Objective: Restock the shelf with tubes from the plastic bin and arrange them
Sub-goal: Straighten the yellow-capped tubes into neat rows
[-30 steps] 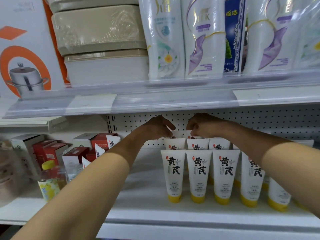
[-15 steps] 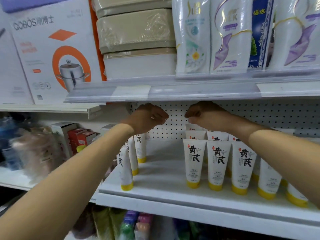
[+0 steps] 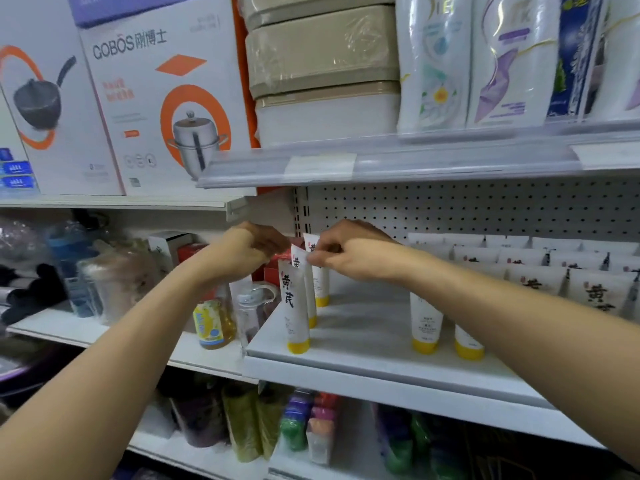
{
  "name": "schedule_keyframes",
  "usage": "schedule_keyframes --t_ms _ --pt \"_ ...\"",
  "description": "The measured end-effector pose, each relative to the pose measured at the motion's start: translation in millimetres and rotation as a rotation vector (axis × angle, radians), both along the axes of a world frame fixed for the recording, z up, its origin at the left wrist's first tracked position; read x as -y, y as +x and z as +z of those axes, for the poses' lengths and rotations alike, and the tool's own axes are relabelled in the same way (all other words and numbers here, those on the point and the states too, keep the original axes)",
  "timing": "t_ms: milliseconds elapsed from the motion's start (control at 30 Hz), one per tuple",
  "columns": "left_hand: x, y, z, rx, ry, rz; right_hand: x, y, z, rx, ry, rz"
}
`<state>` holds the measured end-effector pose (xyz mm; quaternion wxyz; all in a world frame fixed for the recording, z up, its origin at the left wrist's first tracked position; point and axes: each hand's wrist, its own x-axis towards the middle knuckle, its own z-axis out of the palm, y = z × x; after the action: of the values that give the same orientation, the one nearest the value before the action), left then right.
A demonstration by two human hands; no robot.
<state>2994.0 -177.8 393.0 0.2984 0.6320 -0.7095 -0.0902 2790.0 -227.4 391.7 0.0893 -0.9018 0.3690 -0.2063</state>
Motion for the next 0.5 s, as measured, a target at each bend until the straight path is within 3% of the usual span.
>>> schedule_keyframes --t_ms 167,500 --pt "-11.7 4.5 -16.0 -0.116 0.157 -0.069 -5.9 29.4 -9.9 -0.034 -0.002 0.016" --pt "6.5 -18.0 -29.0 -0.251 0.111 -0.096 -0.7 4.6 0.3 -0.093 0.013 -0.046"
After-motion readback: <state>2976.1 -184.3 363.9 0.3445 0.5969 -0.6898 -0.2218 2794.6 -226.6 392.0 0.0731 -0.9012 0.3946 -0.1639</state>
